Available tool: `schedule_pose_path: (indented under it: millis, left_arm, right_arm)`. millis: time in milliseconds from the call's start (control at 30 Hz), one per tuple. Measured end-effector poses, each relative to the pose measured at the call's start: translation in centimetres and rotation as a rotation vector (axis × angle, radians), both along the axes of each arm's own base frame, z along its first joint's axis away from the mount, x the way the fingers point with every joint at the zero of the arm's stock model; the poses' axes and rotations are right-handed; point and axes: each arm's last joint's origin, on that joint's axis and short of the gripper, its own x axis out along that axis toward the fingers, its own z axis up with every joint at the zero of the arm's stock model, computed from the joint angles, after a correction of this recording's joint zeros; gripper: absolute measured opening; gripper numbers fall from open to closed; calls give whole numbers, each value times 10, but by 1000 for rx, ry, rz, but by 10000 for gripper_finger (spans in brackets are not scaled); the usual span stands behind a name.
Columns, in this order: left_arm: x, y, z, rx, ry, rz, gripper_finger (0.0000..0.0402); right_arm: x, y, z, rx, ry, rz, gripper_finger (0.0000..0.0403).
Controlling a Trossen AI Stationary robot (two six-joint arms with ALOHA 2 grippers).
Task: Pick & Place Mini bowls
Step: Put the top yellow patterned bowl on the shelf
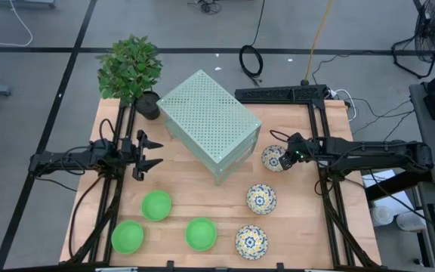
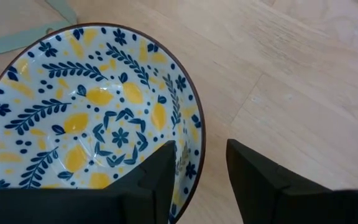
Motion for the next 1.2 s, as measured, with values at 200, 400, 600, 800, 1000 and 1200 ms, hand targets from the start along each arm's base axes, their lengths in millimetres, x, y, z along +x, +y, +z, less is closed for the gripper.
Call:
schedule_pose_path:
  millis: [200,400,600,800,1000,1200]
  left_arm:
    - [0,0,0,0,0,0,269]
    - [0,0,0,0,0,0,269]
    - [0,0,0,0,0,0,269]
    - [0,0,0,0,0,0,269]
    - [0,0,0,0,0,0,269]
    - [0,0,0,0,0,0,269]
  right_arm:
    - [0,0,0,1,0,-1,106]
    - [0,0,0,-1,0,1,78]
    - [0,0,0,-2,1,4,55]
    - [0,0,0,-4,2,7,39]
    - [0,0,0,-4,1,7,32]
    - [0,0,0,-6,2,12,32]
